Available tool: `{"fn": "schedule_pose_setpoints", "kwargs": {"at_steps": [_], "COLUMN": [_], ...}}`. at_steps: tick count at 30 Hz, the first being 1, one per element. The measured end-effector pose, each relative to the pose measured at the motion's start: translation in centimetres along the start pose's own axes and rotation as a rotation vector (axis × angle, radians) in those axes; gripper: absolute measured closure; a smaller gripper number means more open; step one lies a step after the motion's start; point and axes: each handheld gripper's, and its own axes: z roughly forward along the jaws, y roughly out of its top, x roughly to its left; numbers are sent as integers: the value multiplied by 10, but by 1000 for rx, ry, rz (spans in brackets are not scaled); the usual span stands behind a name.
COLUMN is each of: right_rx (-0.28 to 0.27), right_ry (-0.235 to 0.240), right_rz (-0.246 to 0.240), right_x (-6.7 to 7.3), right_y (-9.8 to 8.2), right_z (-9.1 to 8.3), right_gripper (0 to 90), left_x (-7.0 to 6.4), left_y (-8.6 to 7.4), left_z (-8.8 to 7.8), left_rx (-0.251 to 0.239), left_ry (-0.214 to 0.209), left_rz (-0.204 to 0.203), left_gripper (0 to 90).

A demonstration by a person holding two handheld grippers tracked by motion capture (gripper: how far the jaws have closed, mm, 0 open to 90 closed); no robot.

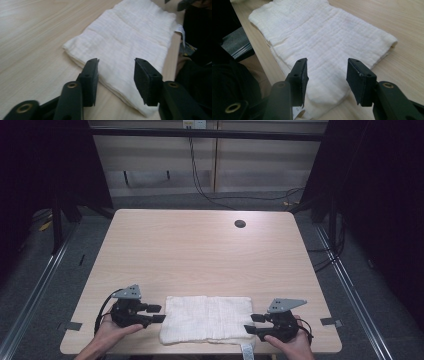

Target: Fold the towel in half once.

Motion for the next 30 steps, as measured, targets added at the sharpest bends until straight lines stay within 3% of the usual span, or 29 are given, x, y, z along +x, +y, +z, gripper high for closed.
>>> {"fn": "schedule_pose_setpoints", "kwargs": {"at_steps": [1, 7, 14, 16, 19, 22, 30], "right_rx": [-5, -10, -7, 15, 20, 21, 72], "right_ry": [2, 6, 88, 107, 133, 159, 249], "right_rz": [-3, -29, -85, -102, -125, -145, -218], "right_x": [1, 12, 36, 47, 57, 65, 94], "right_y": [3, 13, 32, 40, 48, 53, 70], "right_z": [2, 10, 26, 39, 52, 60, 92], "right_gripper": [501, 499, 521, 527, 539, 548, 566], "left_x": [3, 9, 19, 23, 25, 22, 26], "left_y": [5, 21, 44, 48, 43, 37, 33], "left_z": [0, 5, 13, 16, 18, 25, 28], "left_rx": [-7, -9, -37, -46, -69, -8, -11], "left_ry": [23, 49, 64, 83, 53, 69, 73], "left_rz": [-2, 15, 12, 19, 4, 33, -18], "left_gripper": [496, 472, 442, 424, 413, 403, 349]}}
